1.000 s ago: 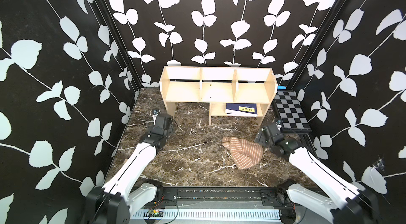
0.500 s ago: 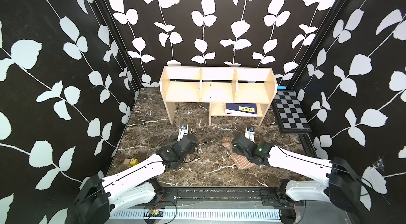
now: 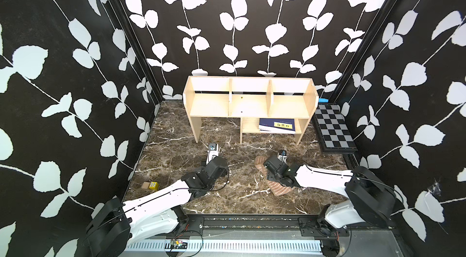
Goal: Wipe the bookshelf clean with a cloth
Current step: Pick up the cleaning item at the center of the board.
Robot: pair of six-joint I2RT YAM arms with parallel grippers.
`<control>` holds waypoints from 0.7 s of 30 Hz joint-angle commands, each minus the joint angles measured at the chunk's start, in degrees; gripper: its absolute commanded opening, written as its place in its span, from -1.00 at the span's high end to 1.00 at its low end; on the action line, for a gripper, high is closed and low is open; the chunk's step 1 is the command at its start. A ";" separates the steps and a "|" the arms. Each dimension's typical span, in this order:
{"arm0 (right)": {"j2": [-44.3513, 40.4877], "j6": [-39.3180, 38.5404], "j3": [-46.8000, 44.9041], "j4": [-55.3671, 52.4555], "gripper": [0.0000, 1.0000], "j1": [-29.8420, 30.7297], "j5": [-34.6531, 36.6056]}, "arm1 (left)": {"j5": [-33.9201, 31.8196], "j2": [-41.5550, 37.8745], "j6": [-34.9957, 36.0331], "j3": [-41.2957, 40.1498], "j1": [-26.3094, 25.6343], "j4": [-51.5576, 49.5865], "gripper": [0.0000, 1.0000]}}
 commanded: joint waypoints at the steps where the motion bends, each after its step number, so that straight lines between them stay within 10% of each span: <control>1: 1.21 -1.06 -0.66 2.43 0.32 0.19 -2.76 | 0.66 -0.27 0.74 -1.35 -0.32 3.40 -0.45; 5: -1.04 -4.54 -0.55 4.09 1.00 0.52 -3.36 | -3.79 -3.48 2.64 0.19 -0.31 0.06 -0.56; 9: -7.43 -10.56 0.84 2.37 1.00 3.80 2.60 | -16.41 -9.68 4.70 8.78 1.95 -13.83 -0.78; 21: -17.97 -17.41 0.66 8.40 1.00 8.13 8.00 | -1.06 0.17 21.30 44.85 22.59 -22.91 -0.82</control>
